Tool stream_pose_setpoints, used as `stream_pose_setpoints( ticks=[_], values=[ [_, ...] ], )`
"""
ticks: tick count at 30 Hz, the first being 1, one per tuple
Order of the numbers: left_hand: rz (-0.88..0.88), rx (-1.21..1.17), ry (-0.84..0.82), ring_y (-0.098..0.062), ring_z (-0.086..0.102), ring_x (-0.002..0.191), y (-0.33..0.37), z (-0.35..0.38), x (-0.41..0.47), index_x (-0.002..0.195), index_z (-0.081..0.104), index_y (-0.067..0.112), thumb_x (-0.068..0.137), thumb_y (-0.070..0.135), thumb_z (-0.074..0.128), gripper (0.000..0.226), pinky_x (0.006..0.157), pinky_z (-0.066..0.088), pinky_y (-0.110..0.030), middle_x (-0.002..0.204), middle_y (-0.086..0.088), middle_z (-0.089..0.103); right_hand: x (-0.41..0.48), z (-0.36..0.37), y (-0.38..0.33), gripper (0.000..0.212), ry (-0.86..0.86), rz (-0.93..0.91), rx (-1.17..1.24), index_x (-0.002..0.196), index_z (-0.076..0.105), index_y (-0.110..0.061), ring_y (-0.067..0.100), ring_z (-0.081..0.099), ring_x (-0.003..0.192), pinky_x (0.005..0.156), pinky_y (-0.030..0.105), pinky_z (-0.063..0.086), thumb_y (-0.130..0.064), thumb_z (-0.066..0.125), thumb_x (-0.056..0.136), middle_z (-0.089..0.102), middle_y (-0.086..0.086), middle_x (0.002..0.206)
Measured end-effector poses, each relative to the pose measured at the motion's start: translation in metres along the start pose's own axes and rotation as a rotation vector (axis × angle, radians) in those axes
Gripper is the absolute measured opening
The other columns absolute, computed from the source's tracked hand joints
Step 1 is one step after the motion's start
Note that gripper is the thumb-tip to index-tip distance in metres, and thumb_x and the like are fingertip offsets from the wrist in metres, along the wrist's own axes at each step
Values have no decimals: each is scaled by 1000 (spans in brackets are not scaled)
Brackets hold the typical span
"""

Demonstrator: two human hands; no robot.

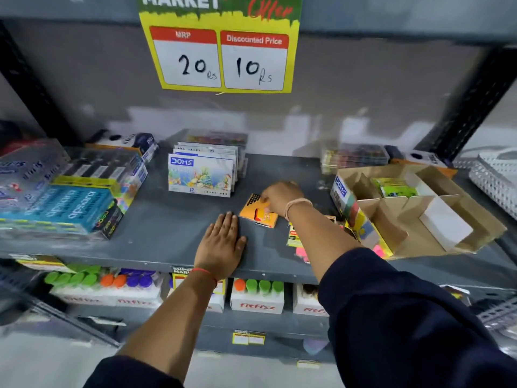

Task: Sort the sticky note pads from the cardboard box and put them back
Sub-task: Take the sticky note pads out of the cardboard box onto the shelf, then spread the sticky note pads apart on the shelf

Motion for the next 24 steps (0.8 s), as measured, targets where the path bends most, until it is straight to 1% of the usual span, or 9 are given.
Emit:
stream_pose_setpoints(
  ticks=[2, 4, 7, 9, 11, 14, 17, 21, 24],
  values=[
    [1, 4, -4, -19, -1, 148, 0, 0, 1, 147, 3, 10, 68, 54, -13, 92, 120, 0, -31, 160, -5, 1, -3, -1, 2, 35, 22, -14, -21, 127, 56, -27, 30, 53, 120, 102, 35, 37, -18, 52, 94, 61, 6, 131],
    [4, 0, 0, -18, -1, 148, 1, -1, 1, 147, 3, 11, 63, 54, -16, 97, 120, 0, -31, 160, -5, 2, -6, 0, 3, 42, 17, -26, -75, 134, 49, -29, 32, 53, 120, 104, 36, 36, -10, 42, 98, 58, 8, 133],
    [7, 15, -6, -19, -2, 148, 1, -1, 1, 147, 1, 10, 58, 54, -19, 101, 121, 0, -32, 160, -5, 0, -5, 5, 4, 44, -63, -33, -157, 140, 41, -30, 34, 53, 119, 104, 37, 37, -12, 34, 100, 55, 11, 135],
    [6, 6, -9, -19, -3, 148, 1, -1, 0, 147, 1, 10, 58, 54, -19, 102, 121, 0, -32, 160, -5, -1, -3, 10, 0, 40, -145, -71, -190, 139, 42, -27, 32, 53, 119, 105, 39, 35, -29, 35, 100, 55, 10, 135],
    [5, 10, -4, -19, -3, 148, 1, -1, 0, 147, 1, 11, 58, 54, -19, 101, 121, 0, -31, 160, -5, -1, -1, 15, -1, 53, -206, -89, -186, 137, 44, -25, 30, 51, 121, 106, 41, 32, -53, 36, 93, 55, 8, 135],
    [12, 5, -8, -19, -3, 148, 0, 0, 1, 147, 1, 11, 69, 54, -14, 91, 121, -1, -32, 160, -5, -1, 2, 19, -1, 60, -209, -91, -202, 137, 44, -24, 31, 50, 123, 108, 43, 31, -58, 46, 87, 55, 8, 137],
    [10, 2, -25, -19, -3, 148, 0, 1, 1, 147, 1, 10, 74, 53, -10, 85, 121, 0, -32, 160, -5, -1, 1, 21, -1, 62, -233, -83, -152, 142, 36, -28, 31, 43, 132, 111, 46, 28, -55, 48, 87, 43, 5, 147],
    [1, 11, -62, -18, -6, 148, 1, 1, 0, 147, -1, 10, 98, 38, 13, 58, 121, -1, -33, 160, -5, -4, -15, -14, 8, 71, -147, -80, 156, 148, 21, -26, 25, 13, 147, 120, 43, 15, -47, 53, 88, 7, 2, 160],
    [2, 12, -63, -19, -5, 148, 2, -1, -1, 147, -1, 10, 99, 35, 17, 57, 121, 0, -33, 160, -5, -4, -45, -43, 25, 77, -152, -52, 283, 148, 24, -21, 23, 15, 146, 118, 35, 14, -43, 62, 84, 13, 3, 159]
  ],
)
Point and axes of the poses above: each hand's wrist, its own x-axis towards the middle knuckle, its own z-axis out of the palm, y = z × x, the point moved 9 cm from there along x, towards the middle knuckle
